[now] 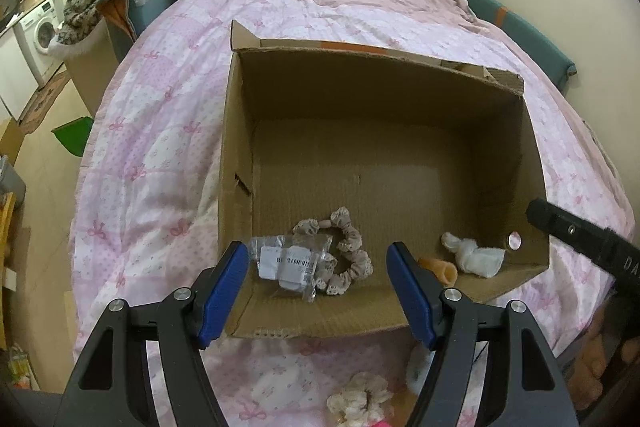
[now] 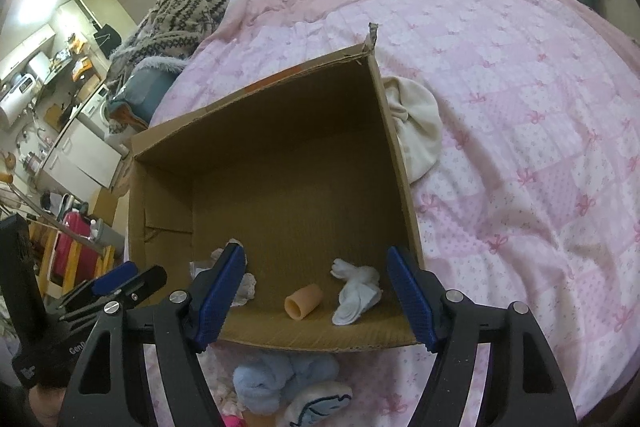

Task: Organize soft objects
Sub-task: 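Carry the bag and sock into the box and open both tools, then withdraw both tools from the box toward the pink duck and towel, then grasp the cream scrunchie with the left tool while the right tool grasps the blue towel, then carry the scrunchie and blue towel into the box and open both tools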

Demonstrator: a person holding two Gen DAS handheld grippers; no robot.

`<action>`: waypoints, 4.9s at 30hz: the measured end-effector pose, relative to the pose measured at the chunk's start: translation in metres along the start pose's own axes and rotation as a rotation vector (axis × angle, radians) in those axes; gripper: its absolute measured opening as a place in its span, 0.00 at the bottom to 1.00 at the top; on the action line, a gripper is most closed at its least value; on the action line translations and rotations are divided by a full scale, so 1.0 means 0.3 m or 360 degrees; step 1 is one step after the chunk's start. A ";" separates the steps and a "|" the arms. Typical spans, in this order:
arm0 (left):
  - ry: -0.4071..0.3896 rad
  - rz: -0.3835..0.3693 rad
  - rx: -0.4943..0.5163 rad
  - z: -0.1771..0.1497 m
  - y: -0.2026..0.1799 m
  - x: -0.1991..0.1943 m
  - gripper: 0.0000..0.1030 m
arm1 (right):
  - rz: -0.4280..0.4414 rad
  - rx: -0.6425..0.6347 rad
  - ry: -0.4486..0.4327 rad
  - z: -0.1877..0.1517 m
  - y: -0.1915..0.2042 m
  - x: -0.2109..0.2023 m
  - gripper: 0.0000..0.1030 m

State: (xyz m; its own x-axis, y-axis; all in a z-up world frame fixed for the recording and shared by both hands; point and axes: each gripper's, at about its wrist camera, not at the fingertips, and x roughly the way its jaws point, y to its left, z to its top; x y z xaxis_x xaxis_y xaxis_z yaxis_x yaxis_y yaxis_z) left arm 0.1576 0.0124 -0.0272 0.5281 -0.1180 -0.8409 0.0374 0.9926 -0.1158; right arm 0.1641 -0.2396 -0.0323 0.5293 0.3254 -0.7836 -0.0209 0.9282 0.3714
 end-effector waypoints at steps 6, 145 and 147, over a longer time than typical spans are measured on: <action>-0.0019 0.0014 -0.0025 -0.010 0.023 -0.030 0.67 | 0.0010 0.0020 -0.0011 -0.005 -0.003 -0.023 0.75; 0.0106 0.0109 -0.0129 -0.196 0.065 -0.153 0.15 | 0.0098 -0.0014 0.0382 -0.303 0.083 -0.081 0.38; 0.0075 0.0071 -0.0147 -0.173 0.068 -0.187 0.15 | 0.0117 -0.0025 0.0338 -0.284 0.087 -0.120 0.38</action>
State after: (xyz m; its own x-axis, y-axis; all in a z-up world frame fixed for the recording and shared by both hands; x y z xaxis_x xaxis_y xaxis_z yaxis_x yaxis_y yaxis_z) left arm 0.0847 0.0377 -0.0097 0.4872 -0.0769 -0.8699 -0.0649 0.9902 -0.1239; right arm 0.0721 -0.2117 -0.0370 0.3357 0.4213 -0.8425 -0.0669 0.9028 0.4248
